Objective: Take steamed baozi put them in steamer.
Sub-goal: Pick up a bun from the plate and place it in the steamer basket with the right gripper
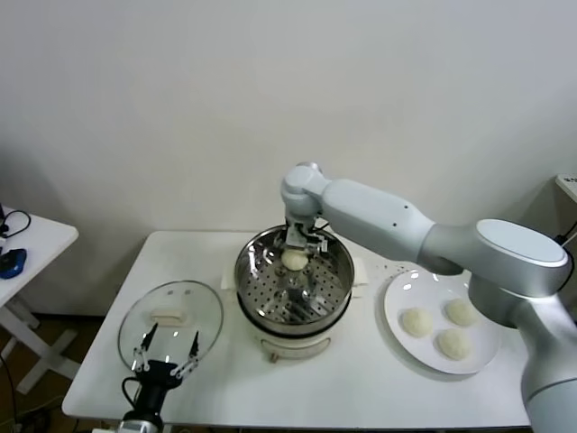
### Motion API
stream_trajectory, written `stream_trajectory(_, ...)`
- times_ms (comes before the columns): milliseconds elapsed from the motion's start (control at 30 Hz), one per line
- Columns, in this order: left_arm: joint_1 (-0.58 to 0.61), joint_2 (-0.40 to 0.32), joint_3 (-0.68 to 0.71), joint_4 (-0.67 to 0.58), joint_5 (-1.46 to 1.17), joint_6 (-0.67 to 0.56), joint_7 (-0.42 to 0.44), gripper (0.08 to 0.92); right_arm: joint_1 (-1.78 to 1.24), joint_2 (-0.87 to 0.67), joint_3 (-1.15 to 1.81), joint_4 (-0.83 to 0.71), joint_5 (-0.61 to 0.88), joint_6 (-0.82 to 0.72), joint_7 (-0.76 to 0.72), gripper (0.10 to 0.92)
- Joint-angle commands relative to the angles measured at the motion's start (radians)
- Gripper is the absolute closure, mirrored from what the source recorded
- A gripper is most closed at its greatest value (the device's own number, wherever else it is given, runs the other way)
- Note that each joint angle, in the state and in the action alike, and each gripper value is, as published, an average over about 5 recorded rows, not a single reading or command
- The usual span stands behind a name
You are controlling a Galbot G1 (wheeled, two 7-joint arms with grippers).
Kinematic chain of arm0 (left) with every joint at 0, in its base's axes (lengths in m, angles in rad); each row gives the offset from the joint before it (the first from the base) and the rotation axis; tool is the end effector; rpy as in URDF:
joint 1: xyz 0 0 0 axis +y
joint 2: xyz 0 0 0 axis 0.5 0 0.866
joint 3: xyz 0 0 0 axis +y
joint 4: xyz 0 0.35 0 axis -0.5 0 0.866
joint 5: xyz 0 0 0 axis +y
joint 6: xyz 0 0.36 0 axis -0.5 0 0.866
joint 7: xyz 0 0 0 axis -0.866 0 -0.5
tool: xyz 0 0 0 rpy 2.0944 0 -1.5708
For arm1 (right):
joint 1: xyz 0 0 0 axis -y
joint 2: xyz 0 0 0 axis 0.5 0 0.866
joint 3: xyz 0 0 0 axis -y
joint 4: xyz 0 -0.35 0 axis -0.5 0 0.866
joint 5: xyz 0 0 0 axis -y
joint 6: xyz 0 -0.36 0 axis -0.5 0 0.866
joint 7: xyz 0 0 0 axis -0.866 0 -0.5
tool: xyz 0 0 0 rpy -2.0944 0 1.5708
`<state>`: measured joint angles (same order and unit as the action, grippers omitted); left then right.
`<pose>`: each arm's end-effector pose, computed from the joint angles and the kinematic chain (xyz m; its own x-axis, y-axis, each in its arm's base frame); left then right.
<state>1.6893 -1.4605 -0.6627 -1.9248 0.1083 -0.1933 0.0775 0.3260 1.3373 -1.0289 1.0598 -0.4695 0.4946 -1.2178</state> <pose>0.1368 0.0713 -0.3754 -0.9936 0.0345 0.1072 0.0619 0.9624 0.2643 0.5742 0.1837 -0.1091 -0.2282 -0.0515 0.9723 -0.1735 -0.9805 -0.0927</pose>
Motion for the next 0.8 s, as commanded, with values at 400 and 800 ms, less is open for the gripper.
stream_trajectory(400, 0.0, -0.007, 0.011, 0.0, 0.018, 0.003, -0.001, 0.177, -0.01, -0.025, -0.014, 0.025, 0.01, 0.0, 0.008, 0.221)
stream_trajectory(800, 0.005, 0.004, 0.002, 0.007, 0.008, 0.0, -0.002, 0.177, 0.105, -0.103, -0.02, 0.12, 0.108, 0.0, -0.039, 0.203)
